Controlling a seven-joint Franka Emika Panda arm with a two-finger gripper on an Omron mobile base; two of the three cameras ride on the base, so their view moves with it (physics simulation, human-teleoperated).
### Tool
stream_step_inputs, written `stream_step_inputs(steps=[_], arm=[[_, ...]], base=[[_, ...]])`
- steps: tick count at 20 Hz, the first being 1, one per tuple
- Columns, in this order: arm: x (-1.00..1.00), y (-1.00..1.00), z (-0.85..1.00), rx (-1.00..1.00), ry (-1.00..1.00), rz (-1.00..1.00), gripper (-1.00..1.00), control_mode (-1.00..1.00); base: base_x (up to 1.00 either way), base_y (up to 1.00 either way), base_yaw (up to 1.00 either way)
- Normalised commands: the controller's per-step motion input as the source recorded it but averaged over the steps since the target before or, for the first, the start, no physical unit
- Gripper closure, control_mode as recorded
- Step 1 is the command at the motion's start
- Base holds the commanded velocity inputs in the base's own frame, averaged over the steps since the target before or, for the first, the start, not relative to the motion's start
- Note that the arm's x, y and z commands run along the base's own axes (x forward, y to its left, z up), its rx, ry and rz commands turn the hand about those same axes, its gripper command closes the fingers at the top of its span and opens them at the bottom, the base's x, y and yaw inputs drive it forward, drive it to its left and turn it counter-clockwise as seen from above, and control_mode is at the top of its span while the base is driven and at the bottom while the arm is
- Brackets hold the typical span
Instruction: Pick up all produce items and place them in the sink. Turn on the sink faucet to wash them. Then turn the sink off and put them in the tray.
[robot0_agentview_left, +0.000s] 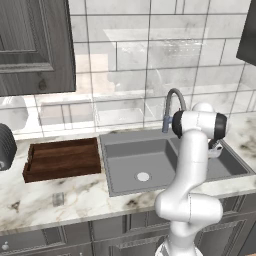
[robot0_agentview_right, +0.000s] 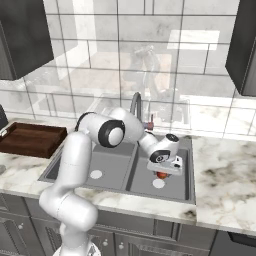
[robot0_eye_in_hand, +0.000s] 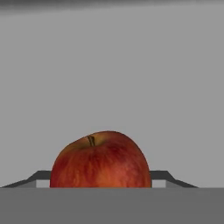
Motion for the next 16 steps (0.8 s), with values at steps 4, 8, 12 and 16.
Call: stream_step_inputs(steps=[4,8,12,16], arm=[[0.02,0.04,-0.24,0.0,0.06,0.1,1.0,-1.0],[0.07,0.06,-0.23,0.0,0.08,0.11,1.0,-1.0],[0.07,0.07,-0.27,0.0,0.08,0.1,1.0,-1.0],[0.03,0.12,-0.24,0.0,0.08,0.06,-1.0,-1.0]], base=[[0.0,0.0,0.0],[0.0,0.0,0.0],[0.0,0.0,0.0],[0.0,0.0,0.0]])
